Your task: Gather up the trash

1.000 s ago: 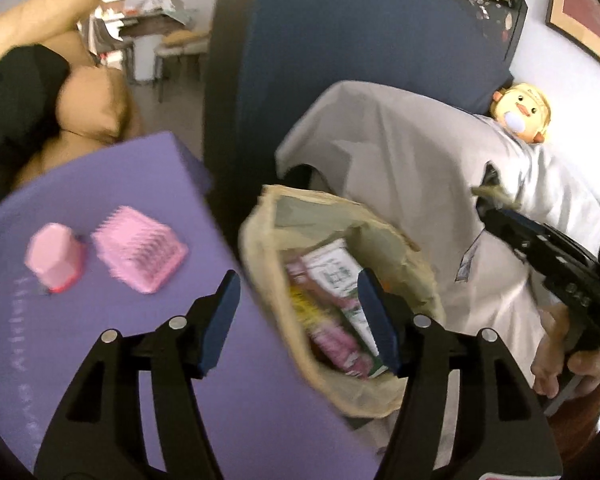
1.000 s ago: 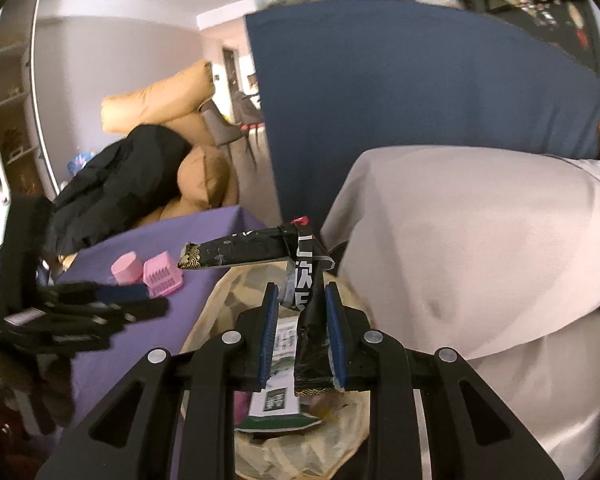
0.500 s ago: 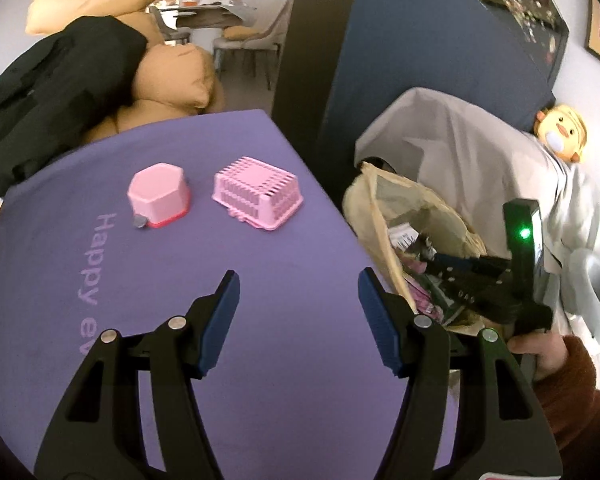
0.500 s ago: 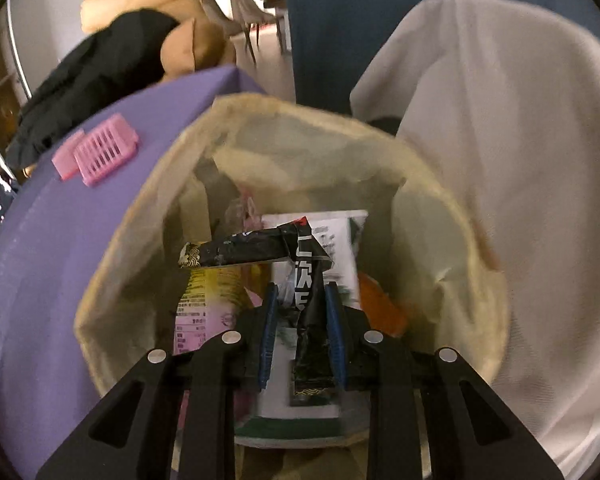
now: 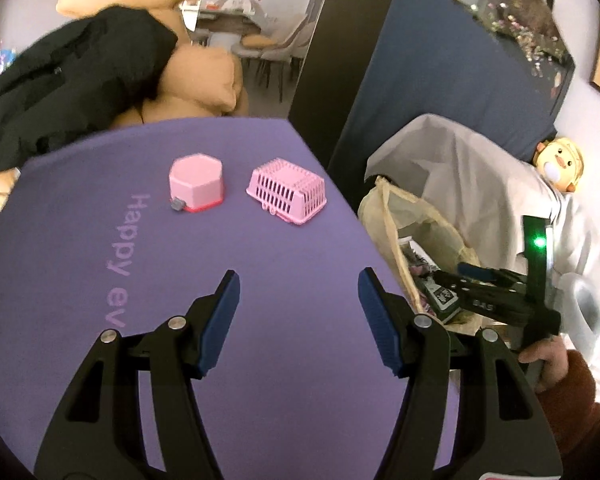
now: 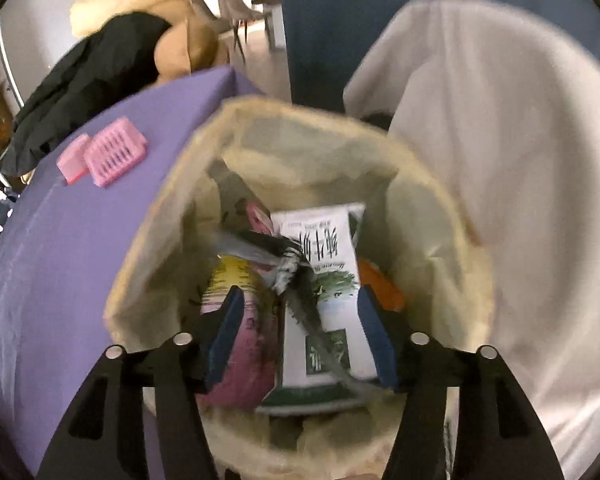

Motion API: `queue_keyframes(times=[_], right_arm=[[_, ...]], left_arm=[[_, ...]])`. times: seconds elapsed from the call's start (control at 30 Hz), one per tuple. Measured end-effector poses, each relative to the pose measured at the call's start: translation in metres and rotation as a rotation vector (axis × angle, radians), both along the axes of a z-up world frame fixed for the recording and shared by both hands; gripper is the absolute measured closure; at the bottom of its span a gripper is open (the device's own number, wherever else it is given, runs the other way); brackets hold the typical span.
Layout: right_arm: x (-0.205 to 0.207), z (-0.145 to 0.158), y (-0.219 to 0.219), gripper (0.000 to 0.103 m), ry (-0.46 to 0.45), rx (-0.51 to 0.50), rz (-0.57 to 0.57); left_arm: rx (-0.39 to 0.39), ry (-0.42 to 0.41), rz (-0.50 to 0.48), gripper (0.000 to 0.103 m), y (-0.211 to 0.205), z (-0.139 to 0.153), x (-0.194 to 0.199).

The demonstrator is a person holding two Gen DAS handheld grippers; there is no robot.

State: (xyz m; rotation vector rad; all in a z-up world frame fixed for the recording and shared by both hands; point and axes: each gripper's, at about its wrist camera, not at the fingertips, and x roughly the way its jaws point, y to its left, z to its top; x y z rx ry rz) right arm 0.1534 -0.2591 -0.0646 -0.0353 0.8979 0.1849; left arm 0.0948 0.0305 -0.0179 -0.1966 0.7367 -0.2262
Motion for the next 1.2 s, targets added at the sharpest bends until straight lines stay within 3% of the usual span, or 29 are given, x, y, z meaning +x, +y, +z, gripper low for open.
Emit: queue_keyframes(times=[0.13,0.27,0.37,0.7,0.87,1.2], right_arm=[[-0.040,0.037,0.009,0.043,-0.083,0.041,-0.010],[-0.086,0.065,0.034,0.042,-0.194,0.071,0.035],[-0.116,0.071,0.054,0.043,-0.214,0.044,0.071],[-0.165,0.062,0.081,0.042,-0.146,0.101,0.060],[-0.186,0.076,0.094,0.043,-0.245,0.041,0.052],[-0.191,0.086,0.090,0.043,-0.274,0.081,0.038]], left_arm=[[0.018,-0.037,-0.002,0.036,0.007,0.010,-0.031],[0.069,-0.065,0.011,0.022,0.009,0.013,-0.058],[0.113,-0.077,0.031,0.011,0.009,0.012,-0.070],[0.178,-0.122,0.135,0.011,0.017,0.023,-0.103],[0.265,-0.125,0.206,0.011,0.014,0.027,-0.116],[0.253,-0.174,0.187,0.011,0.010,0.037,-0.127]])
